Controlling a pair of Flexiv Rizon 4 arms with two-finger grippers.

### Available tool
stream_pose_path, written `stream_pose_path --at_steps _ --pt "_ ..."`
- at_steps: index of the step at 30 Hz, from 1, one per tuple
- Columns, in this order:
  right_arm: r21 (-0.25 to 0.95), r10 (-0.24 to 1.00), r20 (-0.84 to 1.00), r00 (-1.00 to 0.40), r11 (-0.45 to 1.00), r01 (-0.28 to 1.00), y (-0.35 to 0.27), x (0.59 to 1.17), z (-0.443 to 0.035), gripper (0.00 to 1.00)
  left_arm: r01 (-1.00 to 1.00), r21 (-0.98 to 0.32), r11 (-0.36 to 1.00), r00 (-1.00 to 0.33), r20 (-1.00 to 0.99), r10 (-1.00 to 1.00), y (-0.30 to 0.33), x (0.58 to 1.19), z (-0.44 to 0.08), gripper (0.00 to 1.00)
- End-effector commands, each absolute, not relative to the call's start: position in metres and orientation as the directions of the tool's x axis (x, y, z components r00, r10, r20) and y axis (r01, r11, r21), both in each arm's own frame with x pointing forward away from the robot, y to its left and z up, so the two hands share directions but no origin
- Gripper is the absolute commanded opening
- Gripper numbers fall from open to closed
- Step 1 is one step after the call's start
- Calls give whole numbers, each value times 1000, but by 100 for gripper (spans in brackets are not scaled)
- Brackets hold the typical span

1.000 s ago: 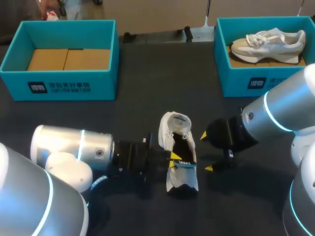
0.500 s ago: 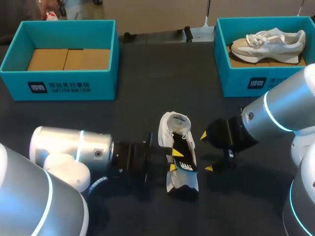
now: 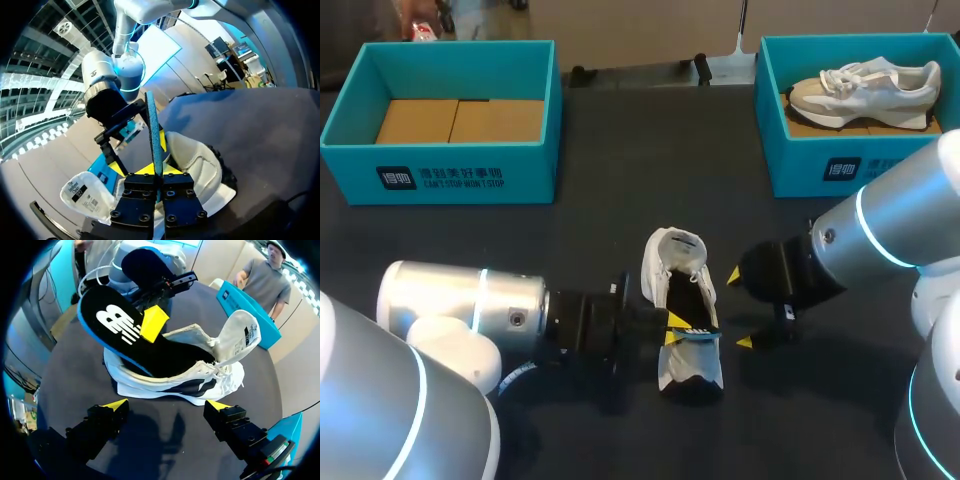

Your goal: Take the shoe out of the shoebox, open the shoe tongue, remove and reinsert the insole, then place the shoe into the shoebox

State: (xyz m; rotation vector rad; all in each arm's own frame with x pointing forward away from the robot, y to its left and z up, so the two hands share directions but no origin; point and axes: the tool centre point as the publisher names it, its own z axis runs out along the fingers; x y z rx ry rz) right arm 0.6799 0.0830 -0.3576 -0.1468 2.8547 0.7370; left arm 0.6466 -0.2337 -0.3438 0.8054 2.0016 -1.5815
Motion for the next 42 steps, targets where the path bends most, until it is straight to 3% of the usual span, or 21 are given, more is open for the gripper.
stream_pose_path --at_steps 1,13,14,15,17,25,28,30,35,42 --pt "466 -46 -209 -977 874 -141 84 679 -358 100 706 -686 175 -708 -690 152 -241 656 -351 0" --pt "466 -46 -209 -977 874 -141 84 679 -358 100 732 -642 227 -679 -714 170 -237 669 -358 0" --pt "466 -46 -209 -977 874 -141 84 679 -358 100 728 -649 221 -683 -712 161 -236 668 -356 4" --pt "466 -46 -209 -977 874 -141 84 679 -358 100 730 -648 217 -682 -714 160 -236 665 -353 25" --pt "466 -46 -209 -977 874 -141 84 679 -358 100 731 -652 200 -681 -716 154 -236 660 -347 29" --pt "466 -46 -209 -977 874 -141 84 679 -358 100 740 -652 167 -672 -725 148 -235 642 -332 26" --pt "466 -46 -209 -977 874 -141 84 679 -358 100 741 -652 160 -672 -725 151 -236 638 -330 21" --pt "466 -46 -209 -977 874 -141 84 679 -358 100 740 -654 158 -673 -724 152 -236 637 -332 10" --pt "466 -46 -209 -977 874 -141 84 679 -358 100 732 -661 165 -682 -715 157 -239 642 -344 0" --pt "466 -46 -209 -977 874 -141 84 679 -358 100 753 -634 177 -658 -738 153 -243 657 -354 0"
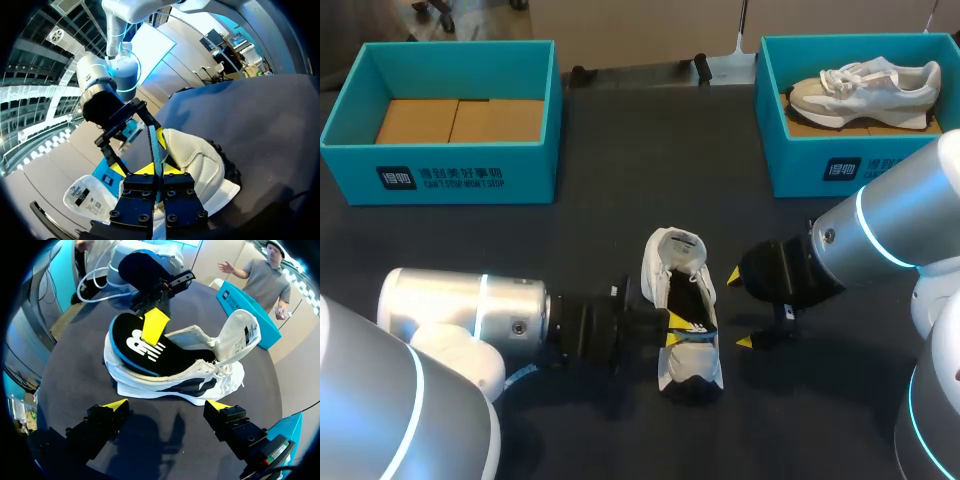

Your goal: Take the shoe out of the shoebox, open the shoe tongue, remove and reinsert the insole, then place the shoe into the shoebox

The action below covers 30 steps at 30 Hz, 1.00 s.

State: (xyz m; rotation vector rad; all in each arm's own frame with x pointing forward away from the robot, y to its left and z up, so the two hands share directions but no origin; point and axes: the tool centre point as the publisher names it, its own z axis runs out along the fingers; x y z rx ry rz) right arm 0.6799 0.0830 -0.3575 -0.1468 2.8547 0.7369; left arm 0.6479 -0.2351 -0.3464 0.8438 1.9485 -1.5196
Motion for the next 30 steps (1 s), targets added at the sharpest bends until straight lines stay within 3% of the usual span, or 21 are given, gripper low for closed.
stream_pose_path --at_steps 1,10,11,12,14,19,26,30 --pt "466 -46 -209 -977 874 -141 84 679 -358 100 762 -625 172 -647 -748 150 -243 659 -354 0" --pt "466 -46 -209 -977 874 -141 84 679 -358 100 762 -615 202 -643 -754 133 -240 671 -360 0" --pt "466 -46 -209 -977 874 -141 84 679 -358 100 762 -619 192 -645 -753 129 -241 667 -357 34" --pt "466 -46 -209 -977 874 -141 84 679 -358 100 761 -622 184 -646 -753 128 -242 664 -355 44" --pt "466 -46 -209 -977 874 -141 84 679 -358 100 761 -627 166 -647 -753 124 -243 658 -351 49" --pt "466 -46 -209 -977 874 -141 84 679 -358 100 771 -619 147 -635 -763 119 -241 647 -338 47" --pt "466 -46 -209 -977 874 -141 84 679 -358 100 770 -620 151 -637 -761 122 -237 639 -334 38" --pt "466 -46 -209 -977 874 -141 84 679 -358 100 759 -631 161 -650 -749 129 -238 639 -340 19"
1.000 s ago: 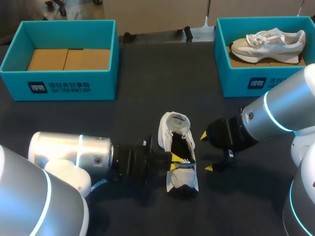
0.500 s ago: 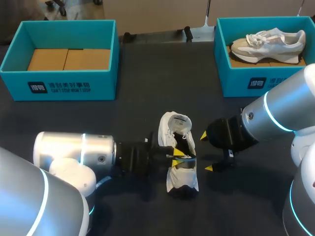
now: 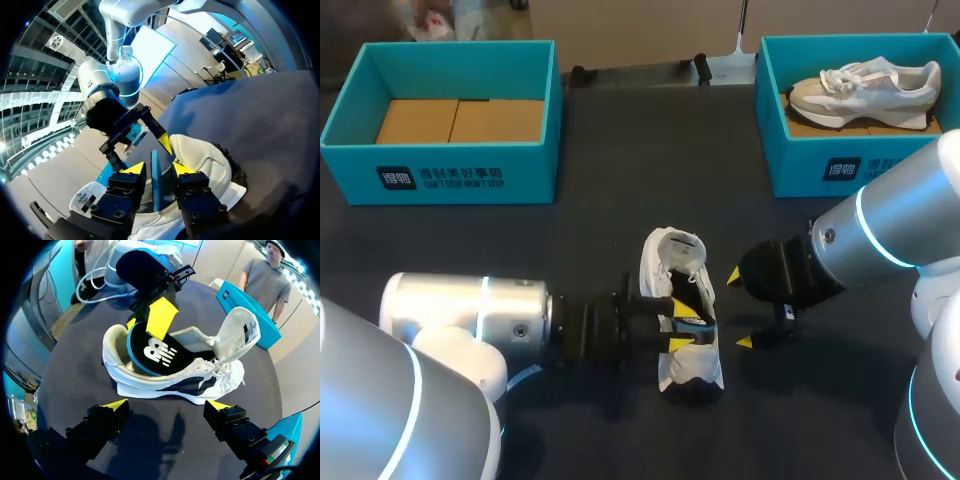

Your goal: Take the shoe out of the shoebox, open the shoe tongue, remove and reinsert the insole, then place the shoe into the shoebox

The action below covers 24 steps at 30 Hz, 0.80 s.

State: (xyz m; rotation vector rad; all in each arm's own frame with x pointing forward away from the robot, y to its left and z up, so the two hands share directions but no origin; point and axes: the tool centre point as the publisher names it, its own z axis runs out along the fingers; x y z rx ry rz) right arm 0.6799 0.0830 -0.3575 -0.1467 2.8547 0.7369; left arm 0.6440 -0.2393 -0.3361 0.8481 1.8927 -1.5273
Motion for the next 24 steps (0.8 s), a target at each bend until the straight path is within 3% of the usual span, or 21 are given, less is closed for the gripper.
stream_pose_path --at_steps 1,3,15,16,17,18,20,21,24 --pt "466 -46 -209 -977 874 -141 84 679 -358 100 757 -632 163 -652 -747 130 -239 639 -342 10" --pt "466 -46 -209 -977 874 -141 84 679 -358 100 754 -636 164 -656 -743 135 -241 640 -345 0" --pt "466 -46 -209 -977 874 -141 84 679 -358 100 745 -641 183 -666 -732 147 -240 648 -353 0" --pt "466 -46 -209 -977 874 -141 84 679 -358 100 744 -644 179 -667 -731 142 -239 647 -350 9" --pt "466 -46 -209 -977 874 -141 84 679 -358 100 747 -641 176 -664 -735 140 -238 645 -346 36" --pt "466 -46 -209 -977 874 -141 84 679 -358 100 748 -642 170 -663 -736 137 -238 644 -342 47" --pt "466 -46 -209 -977 874 -141 84 679 -358 100 750 -641 164 -661 -737 139 -236 641 -337 49" --pt "466 -46 -209 -977 874 -141 84 679 -358 100 750 -641 160 -660 -737 143 -235 639 -333 60" --pt "466 -46 -209 -977 874 -141 84 679 -358 100 752 -640 156 -659 -738 146 -230 637 -325 69"
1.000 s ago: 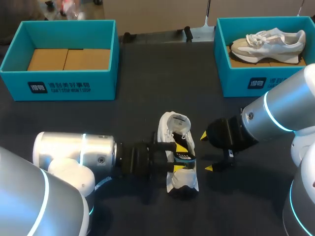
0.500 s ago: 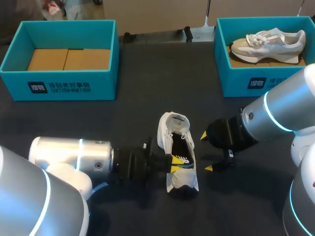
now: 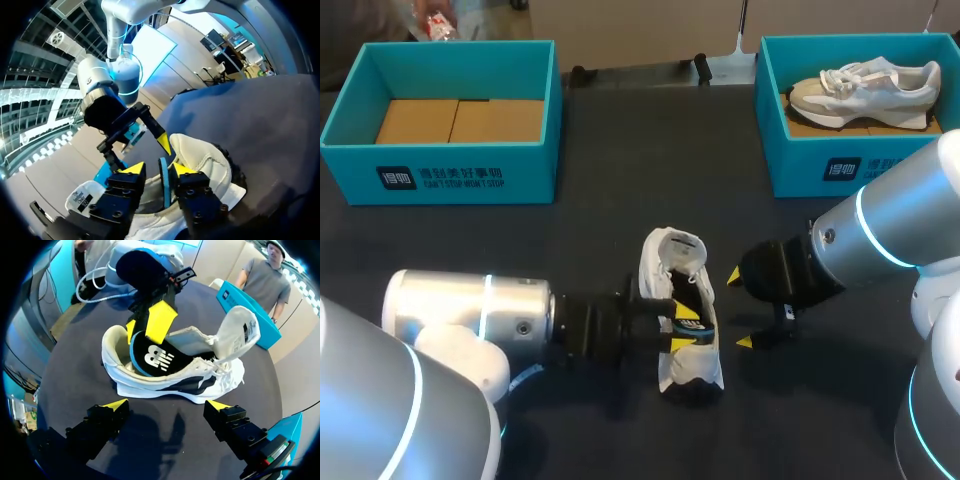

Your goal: Take the shoe out of the shoebox, open the shoe tongue, remove and reinsert the insole, then place the shoe into the shoebox

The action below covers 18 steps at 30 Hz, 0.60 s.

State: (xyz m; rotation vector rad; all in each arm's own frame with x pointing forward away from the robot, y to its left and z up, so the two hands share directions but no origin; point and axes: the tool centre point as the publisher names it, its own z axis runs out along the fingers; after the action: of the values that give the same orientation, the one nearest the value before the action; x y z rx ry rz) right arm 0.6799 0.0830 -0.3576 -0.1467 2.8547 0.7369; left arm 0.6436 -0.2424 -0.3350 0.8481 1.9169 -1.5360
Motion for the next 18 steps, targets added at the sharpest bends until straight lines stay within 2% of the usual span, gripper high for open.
stream_pose_path --at_steps 1,8,10,18 --pt "466 -46 -209 -977 874 -141 84 679 -358 100 753 -639 158 -658 -739 149 -228 637 -322 73" --pt "466 -46 -209 -977 874 -141 84 679 -358 100 761 -626 172 -649 -741 173 -222 643 -301 78" --pt "466 -46 -209 -977 874 -141 84 679 -358 100 764 -623 169 -646 -742 179 -222 645 -295 85" --pt "466 -46 -209 -977 874 -141 84 679 -358 100 763 -622 173 -645 -716 269 -214 653 -272 93"
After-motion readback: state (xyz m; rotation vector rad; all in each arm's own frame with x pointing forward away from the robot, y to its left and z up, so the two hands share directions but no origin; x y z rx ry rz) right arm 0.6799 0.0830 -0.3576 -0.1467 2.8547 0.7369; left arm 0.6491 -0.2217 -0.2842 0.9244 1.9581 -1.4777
